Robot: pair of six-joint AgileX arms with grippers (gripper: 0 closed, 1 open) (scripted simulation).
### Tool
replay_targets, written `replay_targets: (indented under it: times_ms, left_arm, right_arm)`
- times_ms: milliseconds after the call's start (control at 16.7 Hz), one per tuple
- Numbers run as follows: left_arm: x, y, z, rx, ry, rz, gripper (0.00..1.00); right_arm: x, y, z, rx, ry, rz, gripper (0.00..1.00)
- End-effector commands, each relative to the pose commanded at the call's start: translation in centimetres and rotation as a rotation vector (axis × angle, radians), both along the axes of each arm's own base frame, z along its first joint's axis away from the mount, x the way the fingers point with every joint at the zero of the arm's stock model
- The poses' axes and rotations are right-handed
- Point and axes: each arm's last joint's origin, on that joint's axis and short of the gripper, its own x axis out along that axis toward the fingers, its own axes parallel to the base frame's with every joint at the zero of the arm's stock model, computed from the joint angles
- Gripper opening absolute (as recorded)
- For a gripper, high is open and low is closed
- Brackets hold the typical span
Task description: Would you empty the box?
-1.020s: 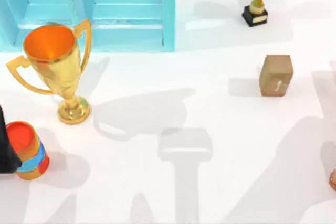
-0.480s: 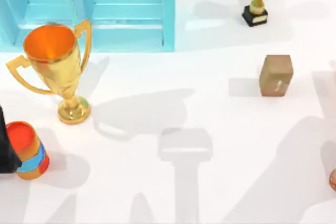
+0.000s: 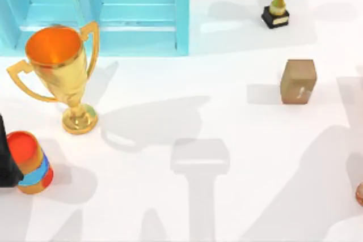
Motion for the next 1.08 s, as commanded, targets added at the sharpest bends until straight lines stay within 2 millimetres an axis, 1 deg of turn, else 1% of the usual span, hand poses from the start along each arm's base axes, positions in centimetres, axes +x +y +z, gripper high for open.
replay_targets:
  times_ms: [360,480,540,660,960,1080]
  left_arm:
    - [0.0,0.0,0.0,0.000,0.000,0.000,1.00]
    - [0.0,0.0,0.0,0.000,0.000,0.000,1.00]
    - [0.0,0.0,0.0,0.000,0.000,0.000,1.00]
    - [0.0,0.0,0.0,0.000,0.000,0.000,1.00]
    - [0.0,0.0,0.0,0.000,0.000,0.000,1.00]
    - [0.0,0.0,0.0,0.000,0.000,0.000,1.00]
  right_arm:
    - [0.0,0.0,0.0,0.000,0.000,0.000,0.00]
    - [0.0,0.0,0.2,-0.001,-0.004,-0.002,0.00]
    - [0.0,0.0,0.7,-0.004,-0.007,-0.004,0.00]
    - [-0.3,-0.3,2.7,-0.017,-0.016,-0.020,0.00]
    - [-1.6,-0.6,9.7,-0.048,-0.029,-0.064,0.00]
    - [-1.9,-0.6,11.4,-0.042,-0.014,-0.070,0.00]
